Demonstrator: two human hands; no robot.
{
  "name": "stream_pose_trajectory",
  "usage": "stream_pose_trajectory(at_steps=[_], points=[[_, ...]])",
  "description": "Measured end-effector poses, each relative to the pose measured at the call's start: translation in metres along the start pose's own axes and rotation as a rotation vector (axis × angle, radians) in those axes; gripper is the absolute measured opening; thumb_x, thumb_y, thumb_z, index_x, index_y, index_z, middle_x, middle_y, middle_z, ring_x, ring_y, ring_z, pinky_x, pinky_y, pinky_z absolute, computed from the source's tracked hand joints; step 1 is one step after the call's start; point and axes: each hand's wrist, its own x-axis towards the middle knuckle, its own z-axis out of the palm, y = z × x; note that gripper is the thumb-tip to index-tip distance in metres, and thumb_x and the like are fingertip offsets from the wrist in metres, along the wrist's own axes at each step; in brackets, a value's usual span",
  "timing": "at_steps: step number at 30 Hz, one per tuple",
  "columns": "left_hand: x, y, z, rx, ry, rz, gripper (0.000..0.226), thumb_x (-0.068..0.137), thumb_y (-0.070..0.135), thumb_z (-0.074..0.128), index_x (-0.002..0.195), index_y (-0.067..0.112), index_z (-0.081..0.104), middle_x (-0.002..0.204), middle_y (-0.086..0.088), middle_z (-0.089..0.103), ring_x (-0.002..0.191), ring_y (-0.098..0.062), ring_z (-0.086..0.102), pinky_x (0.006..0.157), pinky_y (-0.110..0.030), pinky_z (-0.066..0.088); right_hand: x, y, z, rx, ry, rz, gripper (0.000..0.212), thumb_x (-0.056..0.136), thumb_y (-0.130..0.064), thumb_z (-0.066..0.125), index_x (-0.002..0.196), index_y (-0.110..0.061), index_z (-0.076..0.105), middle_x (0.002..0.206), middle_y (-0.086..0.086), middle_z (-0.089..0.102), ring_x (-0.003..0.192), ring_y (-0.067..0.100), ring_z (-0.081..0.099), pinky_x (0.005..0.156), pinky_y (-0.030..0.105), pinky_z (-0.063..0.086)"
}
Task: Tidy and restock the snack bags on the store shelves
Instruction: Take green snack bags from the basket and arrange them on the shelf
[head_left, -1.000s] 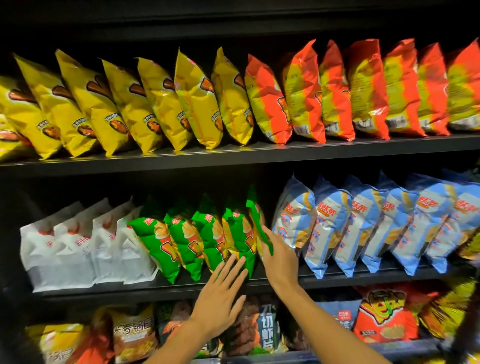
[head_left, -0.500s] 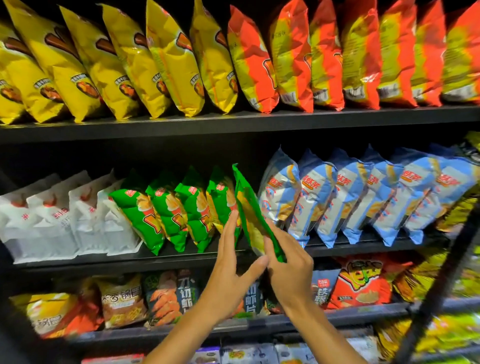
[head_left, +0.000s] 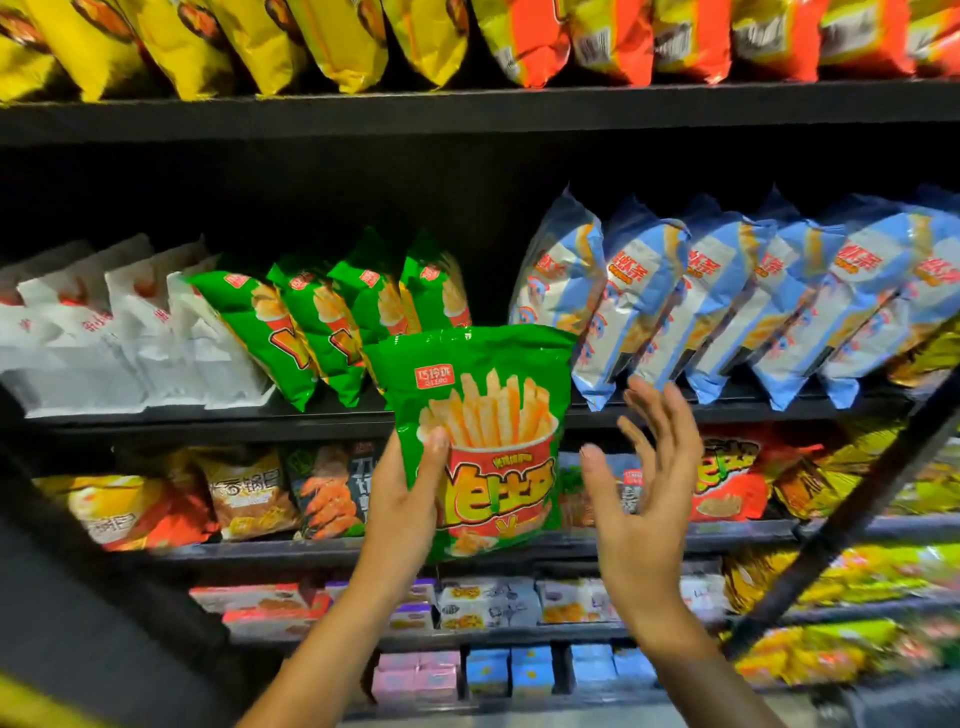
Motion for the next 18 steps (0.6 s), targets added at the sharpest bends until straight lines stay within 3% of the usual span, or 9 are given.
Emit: stream_pose_trajectory(at_steps=[2,5,8,11,14,18], points=[[-0.007,-0.001,-0.004,-0.007,-0.041,-0.029,0.025,0.100,0.034,0.051,0.123,0.034,0.063,0.121,0.011,0.075,0.116,-0.013,0.069,0.101,-0.046,0.054,0.016,-0.009,0.001,0.140,-0.029,0.231,0.069,0.095,-0.026,0.061,0.155,-0.033,0.028,0.151,-0.011,0.050,0.140,0.005,0.049,0.117,0.038,0.041],[-0.016,-0.001,-0.007,0.028,-0.080,-0.022,0.024,0.101,0.031,0.052,0.120,0.031,0.065,0.118,0.011,0.075,0.113,-0.010,0.070,0.098,-0.036,0.057,0.025,-0.012,0.003,0.158,-0.187,0.403,0.048,0.088,-0.036,0.065,0.133,-0.044,0.050,0.122,-0.026,0.068,0.126,-0.002,0.059,0.114,0.038,0.046],[-0.027,-0.006,-0.009,0.009,-0.139,-0.091,0.022,0.102,0.036,0.058,0.122,0.030,0.066,0.121,0.010,0.075,0.117,-0.012,0.068,0.099,-0.034,0.054,0.013,-0.011,0.003,0.071,-0.104,0.312,0.021,0.092,-0.019,0.071,0.108,-0.033,0.068,0.099,-0.020,0.078,0.103,0.004,0.072,0.089,0.029,0.059],[-0.037,-0.005,-0.015,-0.102,-0.197,-0.203,0.042,0.083,0.049,0.073,0.121,0.031,0.069,0.122,0.004,0.075,0.118,-0.020,0.069,0.095,-0.036,0.056,-0.002,-0.006,-0.001,0.032,-0.045,0.258,0.012,0.091,-0.021,0.071,0.102,-0.022,0.075,0.096,-0.006,0.079,0.093,0.017,0.075,0.082,0.036,0.060],[-0.038,0.007,-0.019,-0.148,-0.179,-0.175,0.054,0.069,0.056,0.083,0.116,0.034,0.072,0.121,0.001,0.075,0.112,-0.019,0.072,0.086,-0.028,0.057,-0.011,-0.006,-0.003,0.052,-0.061,0.276,0.012,0.089,-0.020,0.072,0.100,-0.017,0.076,0.091,-0.004,0.079,0.084,0.010,0.071,0.077,0.030,0.058],[-0.035,0.025,-0.015,-0.126,-0.148,-0.176,0.028,0.075,0.037,0.087,0.101,0.031,0.079,0.107,-0.003,0.079,0.102,-0.023,0.075,0.086,-0.035,0.057,-0.021,-0.012,-0.003,-0.009,-0.109,0.227,0.006,0.089,-0.020,0.072,0.091,-0.015,0.075,0.079,0.003,0.074,0.069,0.015,0.066,0.065,0.033,0.056]])
